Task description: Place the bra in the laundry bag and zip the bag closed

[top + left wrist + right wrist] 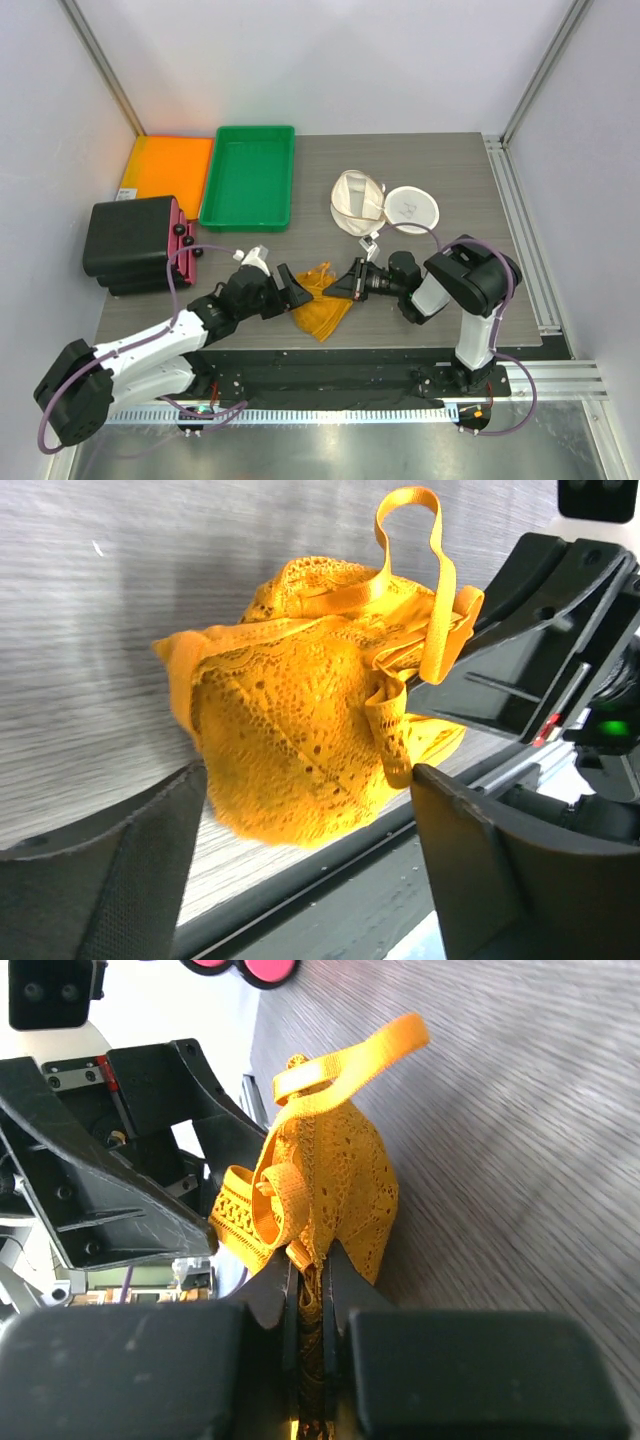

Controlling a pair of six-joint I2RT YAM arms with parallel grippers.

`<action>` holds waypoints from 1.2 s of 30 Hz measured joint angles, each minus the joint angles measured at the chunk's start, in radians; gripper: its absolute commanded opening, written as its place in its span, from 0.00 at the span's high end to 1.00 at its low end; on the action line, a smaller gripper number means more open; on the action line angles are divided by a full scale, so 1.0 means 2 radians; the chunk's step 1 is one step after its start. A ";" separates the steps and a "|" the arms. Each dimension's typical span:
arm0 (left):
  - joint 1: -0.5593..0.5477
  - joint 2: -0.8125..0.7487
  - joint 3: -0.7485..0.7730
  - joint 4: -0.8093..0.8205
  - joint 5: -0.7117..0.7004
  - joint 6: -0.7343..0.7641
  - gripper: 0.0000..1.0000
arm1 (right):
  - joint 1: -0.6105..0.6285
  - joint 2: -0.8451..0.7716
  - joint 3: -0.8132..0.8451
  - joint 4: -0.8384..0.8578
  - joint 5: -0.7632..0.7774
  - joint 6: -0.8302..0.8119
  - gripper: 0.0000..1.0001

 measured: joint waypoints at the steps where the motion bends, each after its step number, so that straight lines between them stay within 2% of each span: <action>1: 0.000 -0.007 0.002 -0.009 -0.004 0.006 0.10 | 0.000 -0.003 0.000 0.000 0.001 0.001 0.99; 3: 0.000 -0.028 0.014 -0.034 -0.015 0.019 0.07 | 0.000 -0.012 0.000 -0.001 0.002 0.002 0.99; 8: 0.000 -0.071 0.068 -0.084 -0.043 0.061 0.06 | -0.012 -0.056 0.000 -0.042 0.005 0.000 0.99; 10: 0.003 -0.072 0.095 -0.089 -0.049 0.080 0.09 | -0.024 -0.096 0.000 -0.091 0.010 -0.011 0.99; 13: 0.016 -0.049 0.141 -0.090 -0.047 0.113 0.15 | -0.037 -0.186 0.006 -0.206 0.035 -0.054 0.99; 18: 0.064 0.076 0.252 -0.082 0.007 0.163 0.23 | -0.077 -0.339 0.051 -0.422 0.076 -0.129 0.99; 23: 0.089 0.207 0.365 -0.066 0.047 0.209 0.18 | -0.161 -0.415 0.109 -0.581 0.110 -0.183 0.99; 26: 0.104 0.285 0.428 -0.046 0.064 0.230 0.19 | -0.205 -0.411 0.147 -0.639 0.122 -0.201 0.99; 28: 0.121 0.339 0.468 -0.033 0.083 0.239 0.26 | -0.227 -0.398 0.170 -0.661 0.124 -0.208 0.99; 29: 0.132 0.373 0.496 -0.024 0.097 0.243 0.32 | -0.236 -0.387 0.183 -0.671 0.126 -0.210 0.99; 33: 0.166 0.484 0.591 -0.014 0.143 0.254 0.38 | -0.254 -0.341 0.235 -0.684 0.133 -0.218 0.99; 36: 0.182 0.531 0.624 -0.016 0.158 0.262 0.39 | -0.255 -0.315 0.269 -0.688 0.141 -0.226 0.99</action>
